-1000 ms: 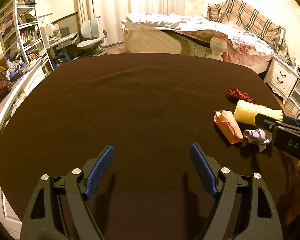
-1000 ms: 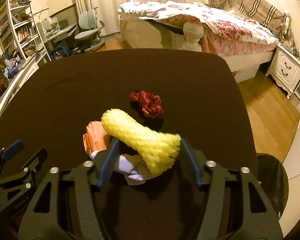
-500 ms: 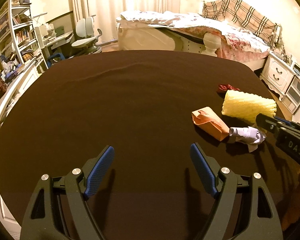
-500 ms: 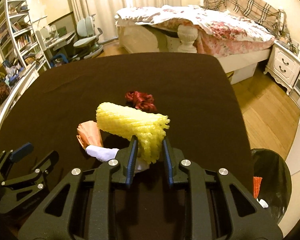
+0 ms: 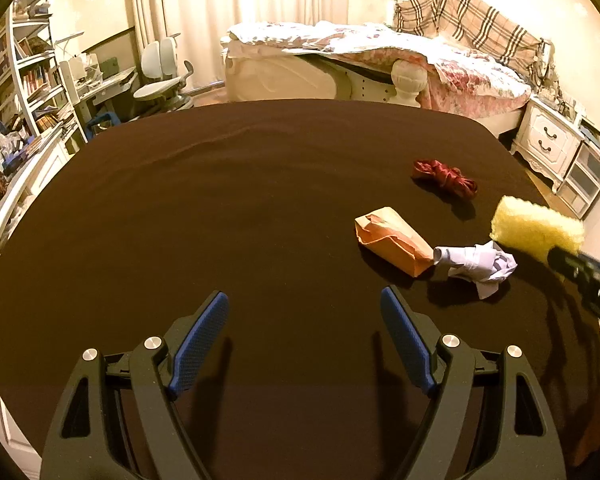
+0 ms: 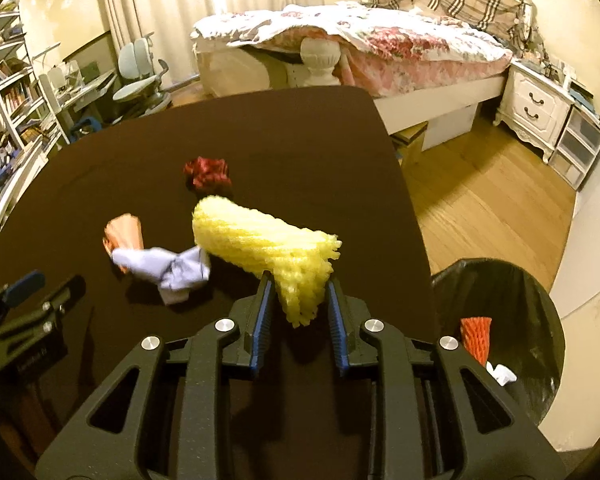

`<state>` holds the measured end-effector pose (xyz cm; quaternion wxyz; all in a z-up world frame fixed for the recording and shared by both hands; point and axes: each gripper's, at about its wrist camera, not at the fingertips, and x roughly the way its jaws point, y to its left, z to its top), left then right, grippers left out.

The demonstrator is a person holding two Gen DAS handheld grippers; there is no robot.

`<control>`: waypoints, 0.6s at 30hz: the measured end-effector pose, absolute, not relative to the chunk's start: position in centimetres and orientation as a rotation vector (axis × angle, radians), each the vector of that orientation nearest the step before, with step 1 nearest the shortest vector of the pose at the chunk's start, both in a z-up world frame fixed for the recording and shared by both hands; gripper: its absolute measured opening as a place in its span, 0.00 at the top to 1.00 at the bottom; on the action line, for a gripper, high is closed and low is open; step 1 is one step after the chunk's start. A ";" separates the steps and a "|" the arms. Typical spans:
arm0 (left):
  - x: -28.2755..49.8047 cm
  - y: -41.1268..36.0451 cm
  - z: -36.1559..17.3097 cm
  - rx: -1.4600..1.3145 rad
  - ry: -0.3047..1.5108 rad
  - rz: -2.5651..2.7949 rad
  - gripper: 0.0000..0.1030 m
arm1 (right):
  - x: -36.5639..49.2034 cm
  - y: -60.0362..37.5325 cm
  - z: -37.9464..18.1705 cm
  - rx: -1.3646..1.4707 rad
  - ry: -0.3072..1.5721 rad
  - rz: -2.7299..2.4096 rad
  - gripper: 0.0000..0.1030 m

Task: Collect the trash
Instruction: 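Lift the yellow foam sleeve with the right tool while the left tool approaches the orange paper bag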

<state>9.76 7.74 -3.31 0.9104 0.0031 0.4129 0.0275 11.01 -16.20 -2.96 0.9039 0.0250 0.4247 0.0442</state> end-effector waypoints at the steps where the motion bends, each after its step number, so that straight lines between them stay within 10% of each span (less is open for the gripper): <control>1: 9.8 7.7 -3.3 0.007 0.852 0.057 0.24 | 10.8 -16.2 -3.1 0.049 0.881 0.092 0.67; 6: 9.8 7.8 -3.3 0.005 0.852 0.057 0.24 | 10.1 -15.8 -2.5 0.031 0.862 0.087 0.38; 18: 9.7 7.8 -3.5 -0.003 0.852 0.058 0.24 | 12.6 -14.6 -2.4 0.025 0.866 0.115 0.35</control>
